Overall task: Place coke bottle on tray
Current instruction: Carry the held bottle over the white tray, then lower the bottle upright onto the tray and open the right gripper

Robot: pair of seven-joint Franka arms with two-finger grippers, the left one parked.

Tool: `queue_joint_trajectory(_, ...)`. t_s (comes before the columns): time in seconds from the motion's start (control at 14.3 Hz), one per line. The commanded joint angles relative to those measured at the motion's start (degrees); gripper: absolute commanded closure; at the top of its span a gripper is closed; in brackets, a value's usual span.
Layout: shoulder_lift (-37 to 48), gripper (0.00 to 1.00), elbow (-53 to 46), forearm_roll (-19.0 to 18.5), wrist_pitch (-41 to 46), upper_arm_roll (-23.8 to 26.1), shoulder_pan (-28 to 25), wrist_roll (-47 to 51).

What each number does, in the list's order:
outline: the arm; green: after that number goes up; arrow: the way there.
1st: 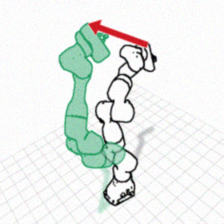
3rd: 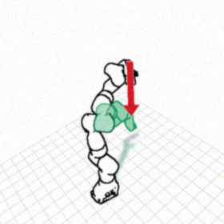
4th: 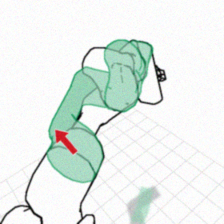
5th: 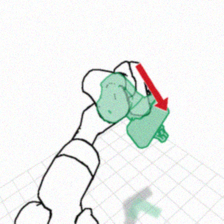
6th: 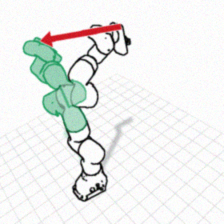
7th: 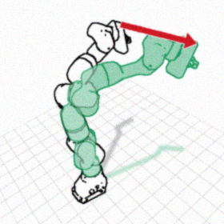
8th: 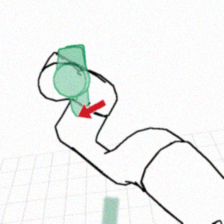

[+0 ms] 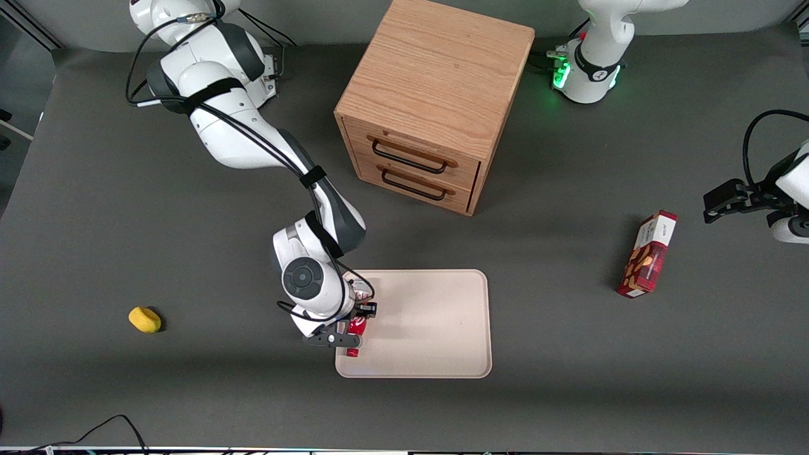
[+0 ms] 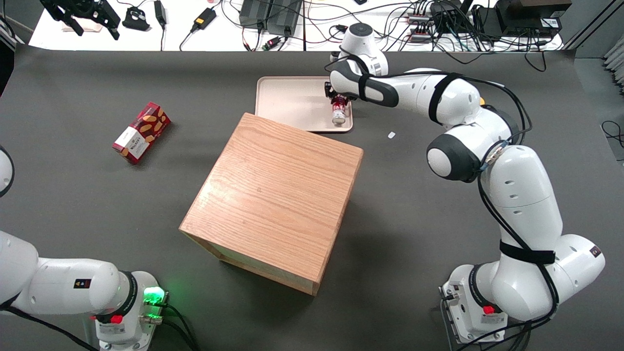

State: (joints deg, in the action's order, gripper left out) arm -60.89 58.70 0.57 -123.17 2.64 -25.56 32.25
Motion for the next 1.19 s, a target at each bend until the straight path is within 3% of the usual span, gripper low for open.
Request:
queue_joint_trajectory(0.0, 0.07, 1.00, -0.25, -0.31, -0.75, -0.17, -0.28, -1.04)
queue_joint_trajectory(0.21, 0.16, 0.41, -0.25, -0.40, -1.28, -0.26, -0.28, -0.96)
queue_joint_trajectory(0.35, 0.07, 0.11, -0.25, -0.40, -1.28, -0.26, -0.28, -0.78)
queue_joint_trajectory(0.42, 0.07, 0.01, -0.25, -0.48, -1.28, -0.26, -0.19, -0.69)
queue_joint_trajectory(1.12, 0.16, 0.00, -0.25, -0.49, -1.28, -0.26, -0.28, -0.25)
